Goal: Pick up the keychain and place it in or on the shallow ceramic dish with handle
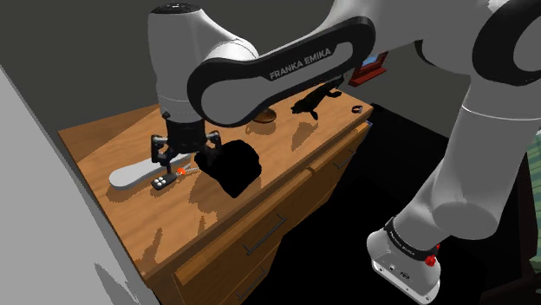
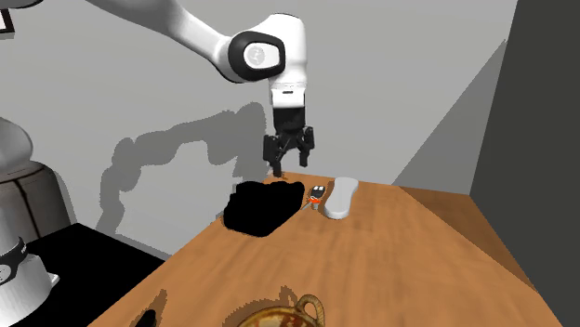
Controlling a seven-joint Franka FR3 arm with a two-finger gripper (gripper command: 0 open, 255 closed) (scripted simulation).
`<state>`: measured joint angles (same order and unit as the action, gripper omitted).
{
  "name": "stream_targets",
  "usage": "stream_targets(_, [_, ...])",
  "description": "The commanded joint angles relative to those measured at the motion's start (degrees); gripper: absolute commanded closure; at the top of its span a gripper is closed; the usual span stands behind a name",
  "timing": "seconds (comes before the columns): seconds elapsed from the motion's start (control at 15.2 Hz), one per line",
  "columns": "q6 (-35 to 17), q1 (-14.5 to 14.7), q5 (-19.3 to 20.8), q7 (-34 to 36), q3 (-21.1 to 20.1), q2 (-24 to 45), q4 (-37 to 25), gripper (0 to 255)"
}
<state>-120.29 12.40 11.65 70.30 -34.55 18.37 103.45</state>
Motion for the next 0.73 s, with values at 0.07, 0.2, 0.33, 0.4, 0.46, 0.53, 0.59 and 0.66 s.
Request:
stream_targets(0.07, [1.5,4.2,4.7,5.0,1.8,7.2,-8.4,0])
stream_targets(0.2, [3.1,7.1,7.2,7.4,3.2,12.1,-14.8,0])
stream_targets(0.33, [3.1,8.2,8.0,8.2,3.8,13.9,-16.7,0])
stream_targets(0.4, [2.5,8.2,8.2,8.3,4.0,14.3,-16.4,0])
stream_targets(0.46, [1.9,8.3,8.4,8.4,4.1,14.6,-16.2,0])
stream_targets(0.53, [1.4,8.3,8.6,8.5,4.2,14.9,-15.9,0])
stream_targets(0.59, [0.8,8.4,8.8,8.6,4.4,15.3,-15.7,0])
stream_targets(0.66, [0.3,8.5,9.0,8.8,4.5,15.7,-15.5,0])
